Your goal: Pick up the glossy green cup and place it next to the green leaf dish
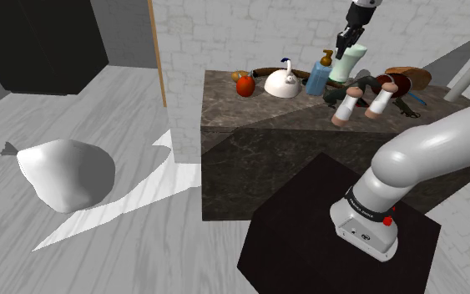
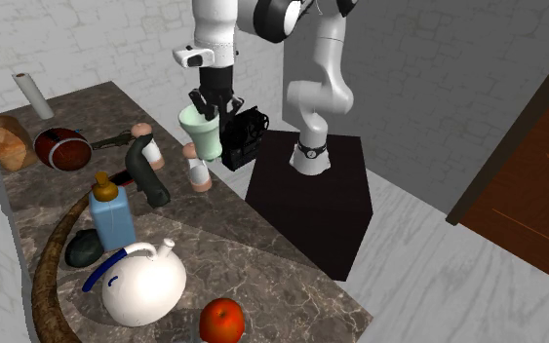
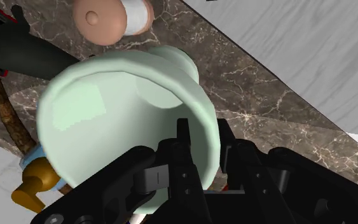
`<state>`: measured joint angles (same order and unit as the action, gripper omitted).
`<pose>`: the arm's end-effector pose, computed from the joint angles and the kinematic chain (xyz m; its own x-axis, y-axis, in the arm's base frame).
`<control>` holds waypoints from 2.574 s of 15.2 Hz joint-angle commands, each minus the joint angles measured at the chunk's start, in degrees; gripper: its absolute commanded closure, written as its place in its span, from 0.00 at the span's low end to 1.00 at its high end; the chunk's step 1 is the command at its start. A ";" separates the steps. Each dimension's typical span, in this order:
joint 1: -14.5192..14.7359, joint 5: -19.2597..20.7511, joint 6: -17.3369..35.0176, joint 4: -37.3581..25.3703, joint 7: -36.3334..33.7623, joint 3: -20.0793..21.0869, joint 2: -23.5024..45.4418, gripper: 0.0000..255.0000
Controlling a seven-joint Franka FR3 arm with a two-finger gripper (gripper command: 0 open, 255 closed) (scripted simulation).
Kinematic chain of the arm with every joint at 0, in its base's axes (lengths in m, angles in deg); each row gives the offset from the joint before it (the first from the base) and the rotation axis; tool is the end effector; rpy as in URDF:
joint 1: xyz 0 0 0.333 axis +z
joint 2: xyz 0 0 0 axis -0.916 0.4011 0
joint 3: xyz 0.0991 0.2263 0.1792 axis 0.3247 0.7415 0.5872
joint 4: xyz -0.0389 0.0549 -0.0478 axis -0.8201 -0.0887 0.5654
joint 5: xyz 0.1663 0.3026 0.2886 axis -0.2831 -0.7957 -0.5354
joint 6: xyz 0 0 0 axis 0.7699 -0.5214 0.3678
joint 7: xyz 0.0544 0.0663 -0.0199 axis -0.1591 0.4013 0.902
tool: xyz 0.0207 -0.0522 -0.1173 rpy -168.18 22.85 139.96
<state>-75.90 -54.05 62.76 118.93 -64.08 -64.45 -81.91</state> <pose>0.4063 -0.2792 0.5437 0.9935 -0.0867 0.0737 -0.0945 -0.9895 0.1094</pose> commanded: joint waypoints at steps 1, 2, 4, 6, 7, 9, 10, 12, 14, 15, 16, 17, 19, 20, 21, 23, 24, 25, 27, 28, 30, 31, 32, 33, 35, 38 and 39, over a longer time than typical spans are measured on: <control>-1.06 0.89 0.30 0.33 2.92 -2.22 -0.61 1.00; -1.53 1.29 0.29 0.31 4.25 -3.24 -0.85 1.00; -2.42 2.03 0.29 0.07 6.96 -5.34 -1.16 1.00; -3.24 2.70 0.32 -0.42 9.73 -7.52 -1.22 1.00; -3.61 3.00 0.35 -0.76 11.14 -8.65 -1.15 1.00; -4.28 3.49 0.43 -1.63 14.00 -10.96 -0.81 1.00; -4.57 3.69 0.49 -2.15 15.46 -12.15 -0.55 1.00; -5.06 3.95 0.62 -3.38 18.43 -14.62 0.18 1.00; -5.39 4.01 0.79 -4.86 21.49 -17.23 1.20 1.00; -5.49 3.96 0.88 -5.69 23.06 -18.59 1.81 1.00; -5.54 3.84 0.98 -6.58 24.65 -20.00 2.50 1.00; -5.55 3.64 1.08 -7.53 26.28 -21.46 3.26 1.00; -5.42 2.97 1.31 -9.62 29.66 -24.54 5.05 1.00; -5.29 2.47 1.42 -10.76 31.43 -26.18 6.10 1.00; -5.08 1.87 1.54 -11.97 33.25 -27.92 7.23 1.00; -4.45 0.21 1.76 -14.57 37.10 -31.70 9.88 1.00; -4.04 -0.91 1.86 -15.97 39.18 -33.78 11.43 1.00; -3.57 -2.28 1.95 -17.45 41.40 -36.02 13.18 1.00; -2.53 -6.09 2.04 -20.62 46.44 -41.05 17.55 1.00; -2.03 -8.79 2.00 -22.34 49.41 -43.92 20.36 1.00; -2.17 -16.94 1.39 -26.15 56.98 -49.96 28.26 1.00; -4.21 -22.32 0.51 -28.32 61.44 -51.78 33.30 1.00; -7.64 -27.26 -0.72 -30.67 65.41 -52.09 37.98 1.00; -12.02 -30.90 -1.99 -33.14 68.36 -50.82 41.57 1.00; -20.72 -36.08 -4.53 -38.40 72.53 -47.33 47.10 1.00; -23.61 -37.89 -4.05 -39.04 74.14 -46.02 49.09 1.00; -23.28 -37.86 -3.24 -38.13 74.22 -46.06 49.01 1.00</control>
<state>-98.96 -91.65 59.05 80.47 9.85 -110.65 -33.11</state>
